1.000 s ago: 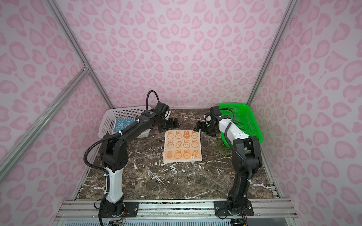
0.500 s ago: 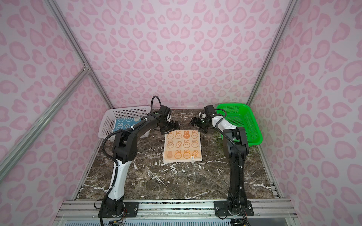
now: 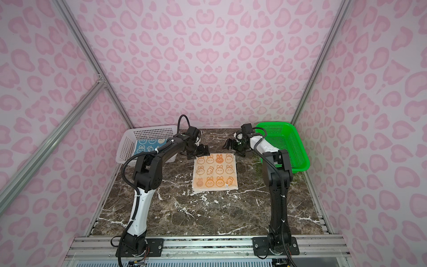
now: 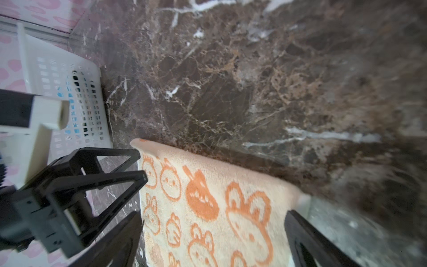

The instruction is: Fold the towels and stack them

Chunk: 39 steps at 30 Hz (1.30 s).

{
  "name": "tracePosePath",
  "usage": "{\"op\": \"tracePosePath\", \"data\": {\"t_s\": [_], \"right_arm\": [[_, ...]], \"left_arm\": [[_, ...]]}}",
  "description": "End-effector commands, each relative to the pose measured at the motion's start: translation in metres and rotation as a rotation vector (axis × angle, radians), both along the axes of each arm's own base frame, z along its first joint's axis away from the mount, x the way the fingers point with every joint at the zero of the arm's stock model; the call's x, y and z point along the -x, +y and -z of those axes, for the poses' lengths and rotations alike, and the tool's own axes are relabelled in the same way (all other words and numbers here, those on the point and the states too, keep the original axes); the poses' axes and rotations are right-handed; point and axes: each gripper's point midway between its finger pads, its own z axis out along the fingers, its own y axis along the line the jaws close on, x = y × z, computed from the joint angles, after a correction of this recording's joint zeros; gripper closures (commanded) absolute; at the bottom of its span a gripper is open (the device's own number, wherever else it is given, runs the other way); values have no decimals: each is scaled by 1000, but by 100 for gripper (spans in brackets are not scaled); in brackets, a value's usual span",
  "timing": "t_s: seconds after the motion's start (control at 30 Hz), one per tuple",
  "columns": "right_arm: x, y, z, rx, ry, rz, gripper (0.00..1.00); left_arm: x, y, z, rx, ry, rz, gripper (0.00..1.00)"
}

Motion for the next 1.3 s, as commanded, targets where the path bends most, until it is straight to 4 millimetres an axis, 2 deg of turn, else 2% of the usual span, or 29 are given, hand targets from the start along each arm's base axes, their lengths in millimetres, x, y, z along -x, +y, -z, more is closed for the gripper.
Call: {"op": "tracePosePath", "data": {"t_s": [0.0, 0.07, 0.2, 0.3, 0.47, 0.5, 0.53, 0.67, 0.93, 1.27], "right_arm": [[6, -19, -4, 119, -29, -22, 2], [8, -27, 3, 182, -19, -29, 2], [12, -34, 20, 254, 2, -51, 3], [9, -37, 32, 300, 7, -65, 10], [3, -34, 47, 341, 21, -94, 28], [1, -33, 45, 348, 12, -98, 31], [2, -33, 56, 360, 33, -108, 34], [2, -29, 66, 388, 44, -125, 37], [1, -25, 79, 421, 64, -144, 54], [6, -25, 87, 422, 91, -141, 92]], "left_arm": [[-8, 6, -48, -22, -121, 28, 2], [-9, 8, -62, -33, -162, 39, 2], [-6, 9, -77, -36, -195, 54, 2], [-3, 12, -80, -39, -209, 56, 2], [6, 15, -74, -52, -199, 61, 2], [7, 15, -71, -55, -193, 62, 2], [8, 17, -70, -58, -190, 61, 2], [12, 18, -63, -64, -178, 62, 2], [15, 21, -56, -78, -166, 63, 2], [10, 24, -31, -136, -124, 115, 1]]}}
